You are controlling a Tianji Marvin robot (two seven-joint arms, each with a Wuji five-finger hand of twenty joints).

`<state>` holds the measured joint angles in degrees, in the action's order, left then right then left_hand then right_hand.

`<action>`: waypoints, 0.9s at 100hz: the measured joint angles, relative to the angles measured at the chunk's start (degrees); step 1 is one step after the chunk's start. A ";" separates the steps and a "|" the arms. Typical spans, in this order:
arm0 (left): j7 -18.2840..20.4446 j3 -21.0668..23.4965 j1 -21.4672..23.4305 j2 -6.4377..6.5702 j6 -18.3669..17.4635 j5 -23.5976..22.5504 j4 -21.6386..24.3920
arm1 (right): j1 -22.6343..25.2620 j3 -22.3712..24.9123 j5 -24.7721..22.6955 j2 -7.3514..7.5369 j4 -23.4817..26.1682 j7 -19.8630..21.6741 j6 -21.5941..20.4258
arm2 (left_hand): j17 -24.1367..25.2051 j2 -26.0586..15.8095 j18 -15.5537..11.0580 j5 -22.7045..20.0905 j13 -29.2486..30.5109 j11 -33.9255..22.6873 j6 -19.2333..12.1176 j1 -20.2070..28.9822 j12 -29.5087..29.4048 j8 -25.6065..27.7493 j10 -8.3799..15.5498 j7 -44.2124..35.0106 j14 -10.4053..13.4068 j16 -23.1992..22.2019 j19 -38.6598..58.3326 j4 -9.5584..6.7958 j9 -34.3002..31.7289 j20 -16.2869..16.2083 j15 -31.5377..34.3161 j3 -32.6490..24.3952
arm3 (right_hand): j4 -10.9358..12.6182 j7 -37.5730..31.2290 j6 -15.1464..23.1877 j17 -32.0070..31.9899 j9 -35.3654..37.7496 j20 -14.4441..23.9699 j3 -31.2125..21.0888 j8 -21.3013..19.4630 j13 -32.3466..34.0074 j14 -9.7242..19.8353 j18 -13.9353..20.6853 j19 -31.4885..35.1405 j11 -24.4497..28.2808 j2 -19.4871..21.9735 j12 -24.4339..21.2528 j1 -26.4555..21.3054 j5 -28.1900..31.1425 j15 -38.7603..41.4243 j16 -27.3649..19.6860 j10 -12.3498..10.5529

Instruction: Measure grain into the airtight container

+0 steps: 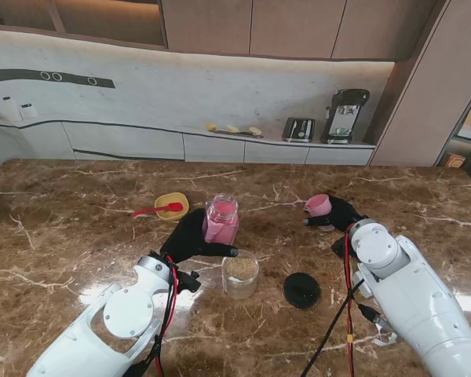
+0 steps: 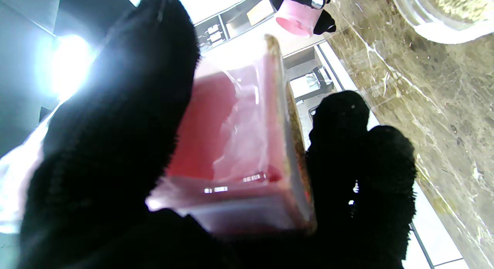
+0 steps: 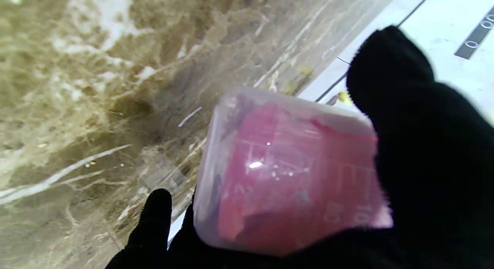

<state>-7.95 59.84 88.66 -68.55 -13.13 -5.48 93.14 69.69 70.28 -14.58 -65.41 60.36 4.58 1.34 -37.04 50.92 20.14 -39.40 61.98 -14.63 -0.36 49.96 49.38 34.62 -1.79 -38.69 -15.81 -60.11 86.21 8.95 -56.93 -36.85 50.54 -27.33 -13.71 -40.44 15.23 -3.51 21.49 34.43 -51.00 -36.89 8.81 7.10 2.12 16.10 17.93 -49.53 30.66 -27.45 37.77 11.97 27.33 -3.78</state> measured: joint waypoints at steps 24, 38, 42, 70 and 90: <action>0.06 0.37 0.51 0.06 0.84 -0.04 0.61 | -3.55 -2.98 -0.63 -0.68 -7.26 -1.51 -0.93 | 0.00 0.00 0.00 0.00 0.00 0.00 0.00 0.00 0.00 0.00 0.00 0.00 0.00 0.00 0.00 0.00 0.00 -0.01 0.00 0.00 | -0.01 1.76 2.43 0.76 -5.72 -2.90 4.11 0.90 -1.78 1.65 0.87 -2.68 -1.55 6.60 -1.76 7.51 -3.64 -5.78 -0.53 -1.39; 0.18 0.73 0.83 0.10 1.32 -0.19 0.95 | -5.20 -4.64 -2.83 -1.22 -11.56 -4.86 -3.28 | 0.01 0.00 0.00 0.00 0.00 0.00 0.00 0.00 0.00 0.00 0.00 0.00 0.00 0.00 0.00 0.00 0.00 -0.02 0.00 0.00 | 0.07 9.24 2.43 1.27 -7.58 -2.99 4.37 4.37 -2.27 2.47 2.42 -2.72 -2.08 11.07 -2.64 14.93 -5.80 -7.26 -0.53 -2.32; 0.25 0.82 0.90 0.12 1.42 -0.23 1.03 | -5.57 -5.26 -4.30 -1.22 -12.46 -5.32 -3.90 | 0.01 0.00 0.00 0.00 0.00 0.00 0.00 0.00 0.00 0.00 0.00 0.00 0.00 0.00 0.00 0.00 0.00 -0.02 0.00 0.00 | 1.23 12.65 2.43 1.27 -8.40 -2.99 4.37 4.89 -2.27 2.86 3.75 -2.75 -1.80 12.62 -2.81 16.97 -7.18 -7.35 -0.53 -2.53; 0.63 0.88 0.96 0.29 1.64 -0.13 1.18 | -6.80 -8.67 -10.85 -0.12 -14.25 -5.04 -4.68 | 0.01 0.00 0.00 0.00 0.00 0.00 0.00 0.00 0.00 0.00 0.00 0.00 0.00 0.00 0.00 0.00 0.00 -0.05 0.00 0.00 | 2.37 29.64 2.43 0.40 -11.04 -4.44 8.43 10.62 -2.27 3.19 8.65 -5.06 -8.19 22.72 -5.43 21.16 -19.59 -8.87 -1.54 -3.01; 0.66 0.79 0.94 0.29 1.75 0.04 1.23 | -7.17 -9.12 -13.50 0.99 -14.15 -3.36 -4.66 | 0.01 0.00 0.00 0.00 0.00 0.00 0.00 0.00 0.00 0.00 0.00 0.00 0.00 0.00 0.00 0.00 0.00 -0.07 0.00 0.00 | 4.15 32.48 2.43 0.91 -11.07 -5.76 11.54 10.69 -2.27 3.33 10.94 -5.02 -10.15 23.91 -5.43 21.15 -20.60 -8.87 -3.03 -3.04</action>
<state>-7.28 60.63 89.60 -68.25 -11.38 -5.45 94.37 62.52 61.16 -28.09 -64.42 46.21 1.22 -3.33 -37.04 50.92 20.14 -39.40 61.98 -14.63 -0.36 49.96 49.38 34.62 -1.79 -38.69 -15.81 -60.11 86.21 8.95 -56.93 -36.92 50.54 -27.33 -9.56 -7.95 17.66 -2.60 10.42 28.67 -39.46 -26.20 6.54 10.43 13.06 11.07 7.79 -25.62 25.23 -6.29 17.17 3.09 24.31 -6.82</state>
